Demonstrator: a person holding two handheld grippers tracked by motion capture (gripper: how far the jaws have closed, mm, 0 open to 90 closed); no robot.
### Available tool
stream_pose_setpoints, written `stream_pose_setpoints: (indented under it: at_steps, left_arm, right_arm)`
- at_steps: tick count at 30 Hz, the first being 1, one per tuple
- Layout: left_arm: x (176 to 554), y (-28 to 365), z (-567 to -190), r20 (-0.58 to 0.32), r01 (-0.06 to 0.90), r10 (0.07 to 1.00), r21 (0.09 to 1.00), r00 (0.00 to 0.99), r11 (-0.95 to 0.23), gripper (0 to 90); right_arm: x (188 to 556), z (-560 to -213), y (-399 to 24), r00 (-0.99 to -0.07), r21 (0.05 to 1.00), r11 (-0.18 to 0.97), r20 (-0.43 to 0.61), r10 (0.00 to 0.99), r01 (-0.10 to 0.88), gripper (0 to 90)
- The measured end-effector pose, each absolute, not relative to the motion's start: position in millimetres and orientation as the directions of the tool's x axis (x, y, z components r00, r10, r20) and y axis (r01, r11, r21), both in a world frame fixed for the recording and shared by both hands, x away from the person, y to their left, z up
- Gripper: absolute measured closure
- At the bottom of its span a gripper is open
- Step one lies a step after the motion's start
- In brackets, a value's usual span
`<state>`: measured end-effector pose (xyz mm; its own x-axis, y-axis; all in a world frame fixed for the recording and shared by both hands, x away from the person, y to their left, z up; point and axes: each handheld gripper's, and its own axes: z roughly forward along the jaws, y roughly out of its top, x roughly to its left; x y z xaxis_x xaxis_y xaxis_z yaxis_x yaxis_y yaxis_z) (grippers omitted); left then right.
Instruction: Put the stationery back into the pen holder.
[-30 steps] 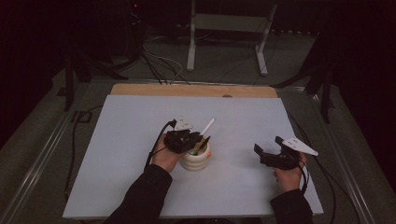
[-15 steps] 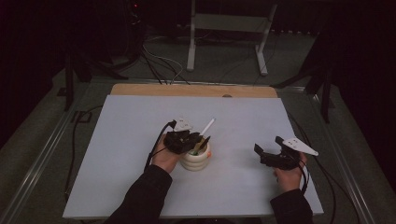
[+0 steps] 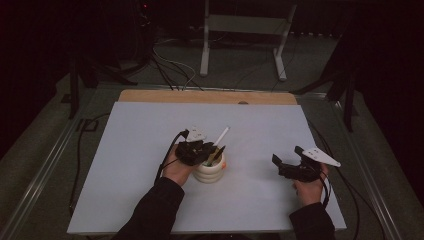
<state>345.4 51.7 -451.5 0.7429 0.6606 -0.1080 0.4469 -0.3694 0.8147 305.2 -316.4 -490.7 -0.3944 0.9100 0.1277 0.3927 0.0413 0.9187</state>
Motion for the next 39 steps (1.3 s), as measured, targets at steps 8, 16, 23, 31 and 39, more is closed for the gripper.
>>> stream_pose_setpoints:
  at_steps: [8, 16, 23, 31, 39]
  left_arm:
    - [344.9, 51.2, -453.5, -0.105, 0.448, 0.66, 0.811, 0.744, -0.376, 78.0]
    - [344.5, 50.5, -453.6, -0.096, 0.447, 0.664, 0.809, 0.742, -0.382, 77.6]
    - [344.6, 50.1, -453.8, -0.094, 0.448, 0.666, 0.808, 0.74, -0.384, 76.9]
    - [342.9, 51.0, -451.6, -0.093, 0.439, 0.659, 0.813, 0.747, -0.382, 65.1]
    - [342.9, 53.8, -449.0, -0.128, 0.445, 0.642, 0.819, 0.756, -0.361, 47.5]
  right_arm:
    - [305.2, -490.7, -316.4, -0.395, 0.919, 0.042, 0.127, 0.91, 0.393, 0.0]
    - [305.1, -490.7, -316.3, -0.395, 0.918, 0.042, 0.128, 0.91, 0.393, 0.0]
    - [305.2, -490.7, -316.5, -0.395, 0.918, 0.042, 0.127, 0.91, 0.393, 0.0]
    - [305.3, -490.8, -316.2, -0.395, 0.918, 0.043, 0.127, 0.91, 0.394, 0.0]
    - [305.4, -491.1, -315.6, -0.397, 0.917, 0.047, 0.124, 0.91, 0.395, 0.0]
